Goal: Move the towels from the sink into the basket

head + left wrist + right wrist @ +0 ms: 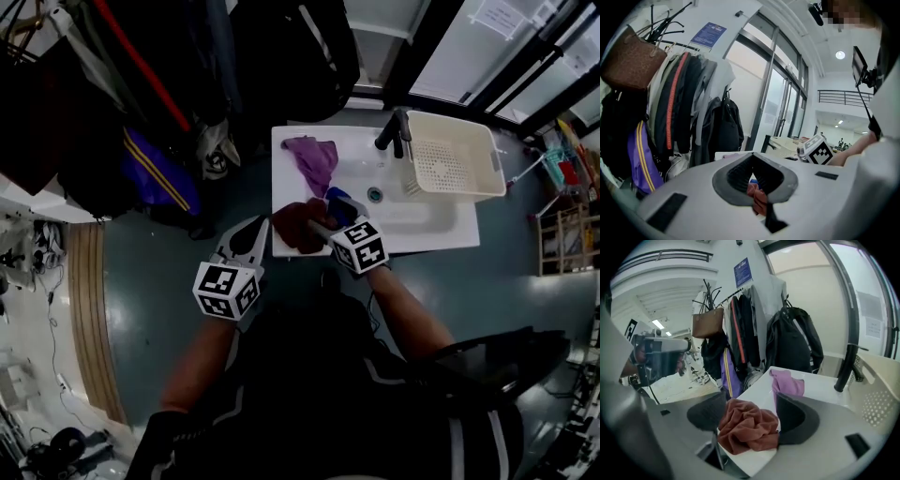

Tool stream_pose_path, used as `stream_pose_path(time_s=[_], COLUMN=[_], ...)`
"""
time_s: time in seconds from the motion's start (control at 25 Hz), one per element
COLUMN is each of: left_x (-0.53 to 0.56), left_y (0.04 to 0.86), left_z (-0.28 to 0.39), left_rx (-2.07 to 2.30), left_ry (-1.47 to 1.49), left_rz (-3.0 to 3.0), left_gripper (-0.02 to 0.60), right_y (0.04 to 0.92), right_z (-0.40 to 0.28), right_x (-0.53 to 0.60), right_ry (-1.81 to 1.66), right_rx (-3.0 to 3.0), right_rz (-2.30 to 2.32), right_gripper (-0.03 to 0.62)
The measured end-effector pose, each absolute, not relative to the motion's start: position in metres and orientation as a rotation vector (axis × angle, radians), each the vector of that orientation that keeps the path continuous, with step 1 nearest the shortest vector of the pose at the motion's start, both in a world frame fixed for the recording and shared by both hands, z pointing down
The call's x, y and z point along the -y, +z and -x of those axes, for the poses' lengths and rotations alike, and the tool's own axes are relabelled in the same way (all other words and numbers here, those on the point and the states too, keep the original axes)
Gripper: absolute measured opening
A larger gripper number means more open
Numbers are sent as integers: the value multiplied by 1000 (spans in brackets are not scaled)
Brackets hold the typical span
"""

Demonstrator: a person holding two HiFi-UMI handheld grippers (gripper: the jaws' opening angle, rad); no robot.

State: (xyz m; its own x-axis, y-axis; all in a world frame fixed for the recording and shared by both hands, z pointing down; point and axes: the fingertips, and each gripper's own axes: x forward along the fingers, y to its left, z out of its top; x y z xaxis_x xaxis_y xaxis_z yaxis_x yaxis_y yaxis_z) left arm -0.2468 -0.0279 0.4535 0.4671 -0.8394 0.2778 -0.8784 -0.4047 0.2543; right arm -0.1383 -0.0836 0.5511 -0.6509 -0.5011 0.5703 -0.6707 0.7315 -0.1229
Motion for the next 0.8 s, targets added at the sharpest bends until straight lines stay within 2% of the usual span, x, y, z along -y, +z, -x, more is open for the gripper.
stream_pose_path(time_s=[0.48, 0.8], left_x=[47, 46], left_y=[517, 523], left_z=[254, 260], left_rx=[1496, 1488], left_ry=[256, 265], left_rz=[-2172, -2153], left_gripper=[3, 3], right_y=[657, 687], right_z=[173, 179], right_x=[90, 88], right_ry=[560, 637], right_rx=[2271, 2220], right_rz=[-525, -501], right_gripper=[403, 384])
